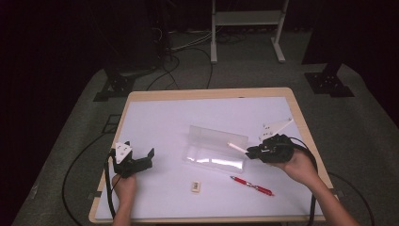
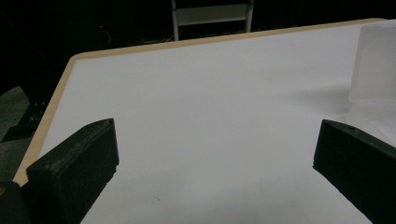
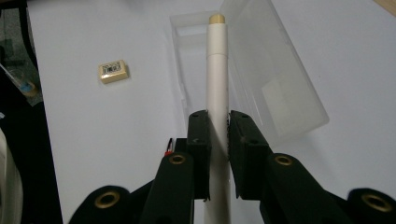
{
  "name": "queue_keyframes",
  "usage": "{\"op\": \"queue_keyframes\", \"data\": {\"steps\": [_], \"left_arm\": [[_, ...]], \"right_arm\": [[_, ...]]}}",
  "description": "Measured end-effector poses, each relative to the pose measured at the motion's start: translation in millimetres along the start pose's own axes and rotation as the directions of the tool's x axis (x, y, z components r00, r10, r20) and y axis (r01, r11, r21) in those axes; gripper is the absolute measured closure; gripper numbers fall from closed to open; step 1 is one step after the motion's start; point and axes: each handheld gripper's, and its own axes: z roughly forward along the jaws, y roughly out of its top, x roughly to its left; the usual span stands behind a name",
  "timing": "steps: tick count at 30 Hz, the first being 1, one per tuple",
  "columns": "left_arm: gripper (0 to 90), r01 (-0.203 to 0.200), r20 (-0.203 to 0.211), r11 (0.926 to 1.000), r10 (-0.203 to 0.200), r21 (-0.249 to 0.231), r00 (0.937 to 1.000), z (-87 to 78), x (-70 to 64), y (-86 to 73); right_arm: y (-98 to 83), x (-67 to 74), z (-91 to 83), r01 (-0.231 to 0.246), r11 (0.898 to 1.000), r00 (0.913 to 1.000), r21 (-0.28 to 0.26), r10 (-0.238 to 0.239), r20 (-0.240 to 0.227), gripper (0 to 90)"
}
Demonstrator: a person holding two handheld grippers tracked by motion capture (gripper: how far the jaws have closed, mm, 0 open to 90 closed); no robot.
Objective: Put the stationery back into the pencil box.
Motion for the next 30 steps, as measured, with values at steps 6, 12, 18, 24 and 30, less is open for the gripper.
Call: {"op": "queue_keyframes", "data": {"steps": [6,12,18,24,30], "left_arm": [[0.0,0.0,0.0,1.0,0.0,0.0,1.0,0.0,0.0,0.0],[0.0,0.0,0.0,1.0,0.0,-0.001,1.0,0.0,0.0,0.0],[0.0,-0.003,0.001,1.0,0.003,-0.002,1.0,0.1,-0.1,-0.1],[0.0,-0.004,0.001,1.0,0.004,-0.002,1.0,0.1,-0.2,-0.1],[0.0,-0.004,0.002,1.0,0.004,0.0,1.0,-0.1,-0.2,0.0]], "right_arm": [[7.1,-1.8,6.6,0.012,1.0,0.9999,0.005,-0.011,-0.007,78.2],[14.4,-1.5,12.5,0.024,1.0,0.9996,0.013,-0.024,-0.017,78.3],[19.1,-1.1,19.1,0.036,0.999,0.9991,0.021,-0.035,-0.025,78.2],[23.1,-2.1,26.7,0.049,0.998,0.9981,0.026,-0.048,-0.038,78.3],[26.5,-2.8,32.5,0.055,0.998,0.9975,0.03,-0.054,-0.045,78.2]]}}
